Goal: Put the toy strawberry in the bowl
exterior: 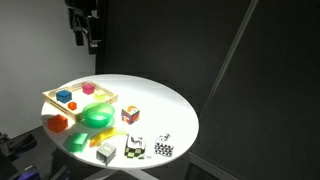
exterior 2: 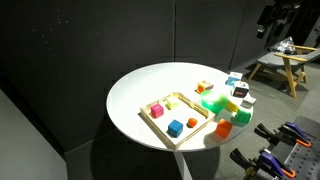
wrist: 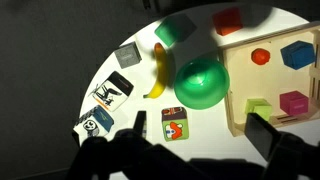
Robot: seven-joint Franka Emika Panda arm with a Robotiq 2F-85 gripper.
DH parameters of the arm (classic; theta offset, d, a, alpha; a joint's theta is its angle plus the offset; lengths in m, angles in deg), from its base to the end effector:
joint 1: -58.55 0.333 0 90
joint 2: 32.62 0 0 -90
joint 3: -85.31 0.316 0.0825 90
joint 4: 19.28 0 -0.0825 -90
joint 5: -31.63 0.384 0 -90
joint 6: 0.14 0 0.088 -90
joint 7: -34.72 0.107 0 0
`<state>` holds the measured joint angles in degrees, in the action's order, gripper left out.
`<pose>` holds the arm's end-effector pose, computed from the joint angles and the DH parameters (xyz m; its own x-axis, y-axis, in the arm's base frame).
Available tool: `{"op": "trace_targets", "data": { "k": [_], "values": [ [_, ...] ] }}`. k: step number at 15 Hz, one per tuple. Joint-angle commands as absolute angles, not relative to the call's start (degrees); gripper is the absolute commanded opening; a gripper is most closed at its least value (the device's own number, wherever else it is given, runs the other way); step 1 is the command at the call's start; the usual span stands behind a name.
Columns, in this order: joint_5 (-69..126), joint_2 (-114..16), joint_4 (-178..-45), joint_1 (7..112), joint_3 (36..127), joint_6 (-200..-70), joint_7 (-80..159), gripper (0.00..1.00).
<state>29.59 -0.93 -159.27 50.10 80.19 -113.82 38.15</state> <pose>0.3806 -0.0970 0.5037 0.9588 -0.2691 0.0914 -0.2686 -0.9631 -0.0186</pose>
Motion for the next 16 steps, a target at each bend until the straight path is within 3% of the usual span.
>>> {"op": "trace_targets", "data": {
  "k": [1, 16],
  "values": [
    [29.53, -0.92, -159.09, 50.24, 80.07, -113.66, 38.19, 1.0],
    [30.18, -4.54, -157.02, 50.74, 80.01, -112.86, 38.01, 1.0]
  ]
}}
